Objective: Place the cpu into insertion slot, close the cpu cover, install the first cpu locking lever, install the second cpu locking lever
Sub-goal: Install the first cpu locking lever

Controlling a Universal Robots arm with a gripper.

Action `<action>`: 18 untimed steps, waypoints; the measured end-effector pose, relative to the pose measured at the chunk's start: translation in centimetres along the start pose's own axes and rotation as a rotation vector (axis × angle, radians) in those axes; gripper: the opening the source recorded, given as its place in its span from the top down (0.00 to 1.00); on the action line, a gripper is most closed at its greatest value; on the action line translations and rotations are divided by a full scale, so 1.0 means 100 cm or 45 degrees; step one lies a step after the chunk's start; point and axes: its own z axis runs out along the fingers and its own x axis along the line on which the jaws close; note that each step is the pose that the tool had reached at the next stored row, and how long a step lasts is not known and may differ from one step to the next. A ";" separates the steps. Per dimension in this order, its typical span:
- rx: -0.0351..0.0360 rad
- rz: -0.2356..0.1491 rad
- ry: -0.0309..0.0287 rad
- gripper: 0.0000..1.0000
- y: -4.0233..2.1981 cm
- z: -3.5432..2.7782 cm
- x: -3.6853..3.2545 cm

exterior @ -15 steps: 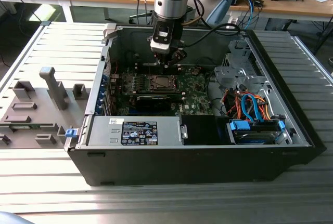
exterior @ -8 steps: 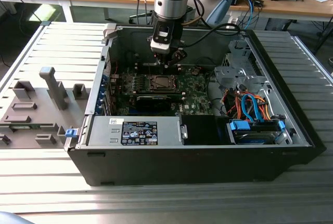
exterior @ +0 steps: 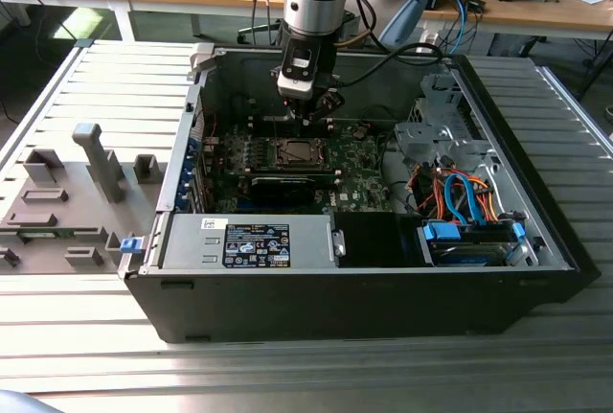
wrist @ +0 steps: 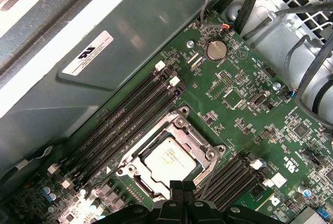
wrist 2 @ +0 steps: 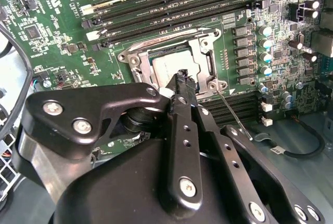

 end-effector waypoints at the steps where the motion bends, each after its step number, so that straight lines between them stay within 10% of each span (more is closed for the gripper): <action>1: 0.0000 0.000 -0.0001 0.89 0.0000 0.0000 0.0000; 18: -0.0001 -0.015 -0.0006 0.89 0.0000 0.0000 0.0000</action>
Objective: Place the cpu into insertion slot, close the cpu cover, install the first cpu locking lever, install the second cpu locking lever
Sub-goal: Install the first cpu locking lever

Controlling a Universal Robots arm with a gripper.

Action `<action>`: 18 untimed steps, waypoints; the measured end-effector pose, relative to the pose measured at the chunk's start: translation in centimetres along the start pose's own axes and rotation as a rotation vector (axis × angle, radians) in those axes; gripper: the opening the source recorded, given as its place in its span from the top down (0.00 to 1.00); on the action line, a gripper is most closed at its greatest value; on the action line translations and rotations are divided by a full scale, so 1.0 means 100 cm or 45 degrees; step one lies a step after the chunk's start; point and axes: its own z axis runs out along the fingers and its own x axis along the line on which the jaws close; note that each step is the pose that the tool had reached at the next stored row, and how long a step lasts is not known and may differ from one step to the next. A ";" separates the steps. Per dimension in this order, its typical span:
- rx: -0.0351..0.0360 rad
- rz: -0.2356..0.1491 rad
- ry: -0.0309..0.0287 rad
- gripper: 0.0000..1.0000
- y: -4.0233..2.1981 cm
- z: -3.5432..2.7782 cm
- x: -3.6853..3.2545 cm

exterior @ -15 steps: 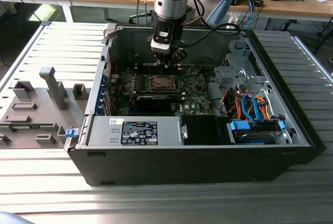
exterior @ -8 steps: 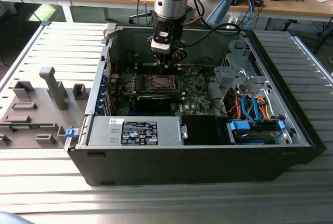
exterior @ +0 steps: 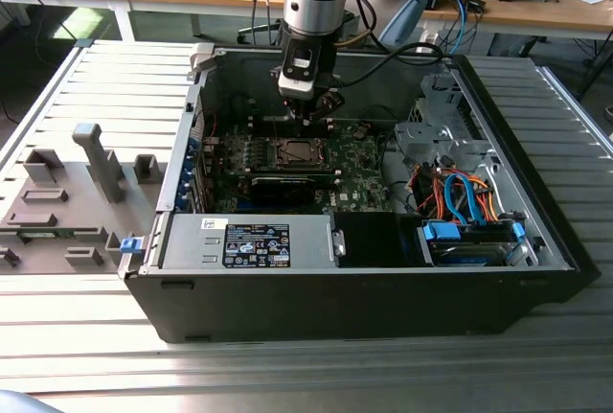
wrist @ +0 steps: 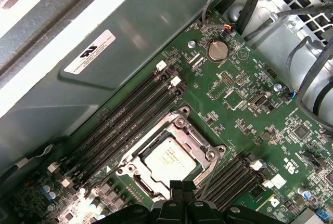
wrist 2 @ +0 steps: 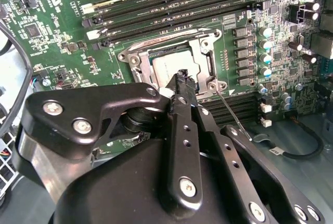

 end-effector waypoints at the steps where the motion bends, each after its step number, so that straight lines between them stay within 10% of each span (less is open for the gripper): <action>1: -0.0001 -0.002 -0.0001 0.89 0.0000 0.0000 0.0000; 18: -0.0002 -0.012 -0.0004 0.89 0.0000 0.0000 0.0000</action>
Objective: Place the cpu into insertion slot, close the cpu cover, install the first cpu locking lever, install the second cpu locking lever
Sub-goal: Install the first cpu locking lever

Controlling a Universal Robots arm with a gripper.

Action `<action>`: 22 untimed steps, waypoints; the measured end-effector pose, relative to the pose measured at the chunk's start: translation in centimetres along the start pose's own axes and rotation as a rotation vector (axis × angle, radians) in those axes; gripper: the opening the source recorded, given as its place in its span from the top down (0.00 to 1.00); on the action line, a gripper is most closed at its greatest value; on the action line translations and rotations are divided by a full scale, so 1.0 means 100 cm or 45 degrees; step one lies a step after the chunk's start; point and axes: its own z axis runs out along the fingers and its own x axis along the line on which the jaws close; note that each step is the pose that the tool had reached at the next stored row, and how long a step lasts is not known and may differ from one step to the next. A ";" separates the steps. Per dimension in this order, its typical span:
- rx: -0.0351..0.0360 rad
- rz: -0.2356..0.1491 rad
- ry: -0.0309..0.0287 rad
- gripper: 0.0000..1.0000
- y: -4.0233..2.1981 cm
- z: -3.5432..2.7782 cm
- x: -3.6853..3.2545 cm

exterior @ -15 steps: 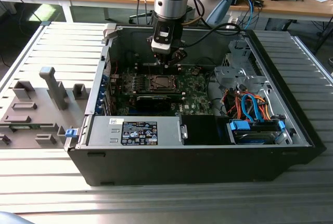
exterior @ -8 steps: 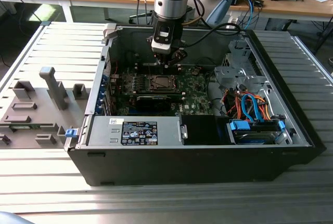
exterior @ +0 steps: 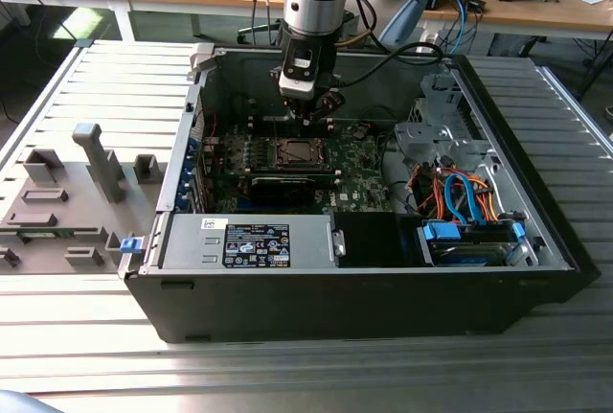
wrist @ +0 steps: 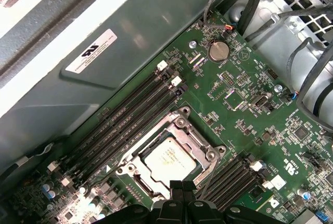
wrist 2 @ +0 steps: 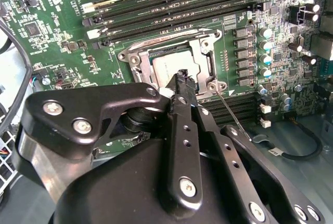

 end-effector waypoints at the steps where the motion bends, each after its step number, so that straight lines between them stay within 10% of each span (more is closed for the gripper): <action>1: 0.0000 -0.001 0.0000 0.89 0.0000 0.0000 0.0000; 22: -0.0003 -0.028 -0.0010 0.89 0.0000 0.0000 0.0000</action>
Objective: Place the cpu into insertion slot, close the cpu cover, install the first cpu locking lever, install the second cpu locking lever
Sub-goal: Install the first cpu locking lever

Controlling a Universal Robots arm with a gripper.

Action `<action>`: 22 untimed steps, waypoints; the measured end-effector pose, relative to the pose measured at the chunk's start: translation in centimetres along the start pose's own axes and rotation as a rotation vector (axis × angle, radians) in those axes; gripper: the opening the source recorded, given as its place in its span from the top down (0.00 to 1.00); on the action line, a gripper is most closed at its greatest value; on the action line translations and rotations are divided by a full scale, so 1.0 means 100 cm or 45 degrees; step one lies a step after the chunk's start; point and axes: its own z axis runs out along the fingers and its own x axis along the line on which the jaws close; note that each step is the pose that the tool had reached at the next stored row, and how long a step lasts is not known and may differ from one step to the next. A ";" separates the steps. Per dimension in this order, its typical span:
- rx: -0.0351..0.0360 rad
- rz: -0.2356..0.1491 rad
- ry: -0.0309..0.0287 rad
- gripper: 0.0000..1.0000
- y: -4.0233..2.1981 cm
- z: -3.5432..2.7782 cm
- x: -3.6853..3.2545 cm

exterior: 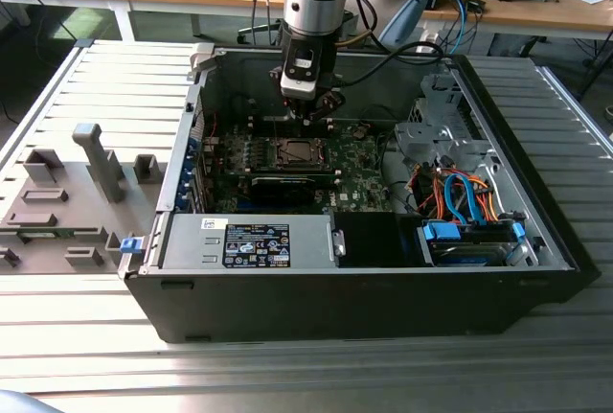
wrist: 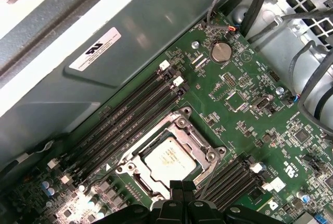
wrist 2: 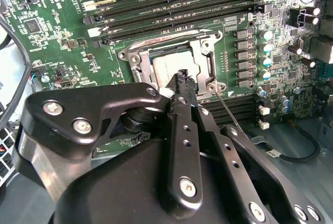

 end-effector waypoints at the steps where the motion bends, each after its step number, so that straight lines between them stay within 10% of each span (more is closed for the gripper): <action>1: 0.0000 -0.001 0.0000 0.89 0.0000 0.0000 0.0000; 22: -0.0001 -0.016 -0.0006 0.89 0.0000 0.0000 0.0000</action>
